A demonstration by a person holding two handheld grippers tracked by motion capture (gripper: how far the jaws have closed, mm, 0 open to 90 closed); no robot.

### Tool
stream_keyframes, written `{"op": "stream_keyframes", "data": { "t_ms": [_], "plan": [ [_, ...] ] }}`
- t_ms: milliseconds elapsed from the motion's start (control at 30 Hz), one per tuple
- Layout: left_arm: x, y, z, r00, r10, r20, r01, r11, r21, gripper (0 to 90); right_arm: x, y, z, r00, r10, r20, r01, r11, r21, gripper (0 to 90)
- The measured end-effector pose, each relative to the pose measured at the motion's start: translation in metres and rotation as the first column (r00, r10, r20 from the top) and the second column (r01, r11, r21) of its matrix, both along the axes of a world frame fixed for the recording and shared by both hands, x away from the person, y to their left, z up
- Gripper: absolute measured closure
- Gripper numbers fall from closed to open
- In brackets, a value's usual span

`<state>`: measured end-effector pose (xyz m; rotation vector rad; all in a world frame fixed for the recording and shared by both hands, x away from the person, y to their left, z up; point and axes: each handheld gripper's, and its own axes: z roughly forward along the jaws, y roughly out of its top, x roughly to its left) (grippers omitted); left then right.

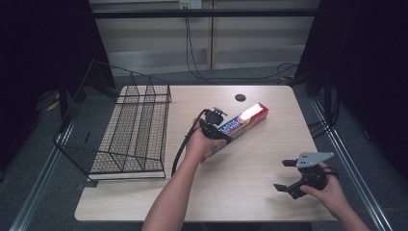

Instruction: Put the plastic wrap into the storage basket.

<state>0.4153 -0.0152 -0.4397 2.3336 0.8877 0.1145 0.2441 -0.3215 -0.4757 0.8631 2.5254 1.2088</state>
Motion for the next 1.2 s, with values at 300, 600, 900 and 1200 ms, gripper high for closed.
{"op": "stream_keyframes", "data": {
  "t_ms": [300, 600, 900, 1200],
  "plan": [
    [0.003, 0.001, -0.007, 0.9995, 0.027, -0.014, -0.026, 0.9983, 0.052, 22.3, 0.001, -0.001, 0.001, 1.0000, 0.003, 0.004, -0.003, 1.0000, 0.003, 4.3],
    [0.004, 0.011, -0.008, 0.9983, 0.048, -0.033, -0.047, 0.9985, 0.028, 38.3, 0.000, 0.000, 0.001, 1.0000, 0.004, 0.004, -0.004, 1.0000, -0.004, 4.3],
    [-0.013, 0.018, -0.006, 0.9975, 0.041, -0.058, -0.038, 0.9984, 0.041, 39.5, 0.000, 0.000, 0.001, 1.0000, -0.001, 0.005, 0.001, 1.0000, 0.000, 4.2],
    [-0.019, 0.018, 0.000, 0.9941, 0.067, -0.085, -0.061, 0.9958, 0.068, 35.7, 0.001, 0.001, 0.001, 1.0000, -0.003, 0.007, 0.003, 1.0000, 0.001, 4.2]
  ]
}}
